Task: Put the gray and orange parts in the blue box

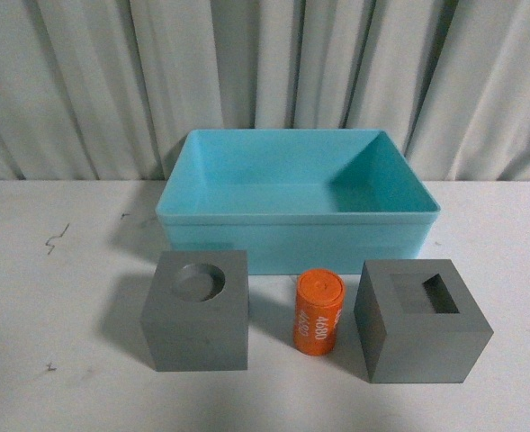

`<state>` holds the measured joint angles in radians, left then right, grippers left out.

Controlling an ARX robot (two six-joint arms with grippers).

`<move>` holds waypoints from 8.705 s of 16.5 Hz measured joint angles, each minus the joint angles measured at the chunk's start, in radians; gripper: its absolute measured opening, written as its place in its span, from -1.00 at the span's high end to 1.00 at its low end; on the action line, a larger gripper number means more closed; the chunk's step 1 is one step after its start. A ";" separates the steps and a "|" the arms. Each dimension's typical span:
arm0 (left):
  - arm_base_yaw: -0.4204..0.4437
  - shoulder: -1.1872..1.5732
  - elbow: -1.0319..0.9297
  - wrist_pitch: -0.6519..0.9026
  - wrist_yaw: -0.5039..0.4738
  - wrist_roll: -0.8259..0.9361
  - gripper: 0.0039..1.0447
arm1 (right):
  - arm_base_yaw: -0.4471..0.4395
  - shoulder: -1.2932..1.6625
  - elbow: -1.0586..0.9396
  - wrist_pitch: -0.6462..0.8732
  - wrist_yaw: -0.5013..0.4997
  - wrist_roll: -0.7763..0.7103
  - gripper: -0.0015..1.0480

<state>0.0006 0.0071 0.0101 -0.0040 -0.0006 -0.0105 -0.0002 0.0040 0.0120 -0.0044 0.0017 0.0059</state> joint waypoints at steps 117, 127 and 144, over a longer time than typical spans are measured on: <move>-0.001 0.000 0.000 0.000 0.001 0.000 -0.88 | 0.250 0.501 0.081 0.410 0.259 0.122 -0.06; -0.001 0.000 0.000 0.000 0.000 0.000 -0.88 | -0.008 0.277 0.000 0.278 0.015 0.001 0.96; -0.001 0.000 0.000 0.000 0.000 0.000 -0.88 | 0.000 0.000 0.000 0.000 -0.002 0.000 0.62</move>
<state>-0.0002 0.0071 0.0101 -0.0036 -0.0006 -0.0105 -0.0002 0.0036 0.0116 -0.0040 0.0002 0.0059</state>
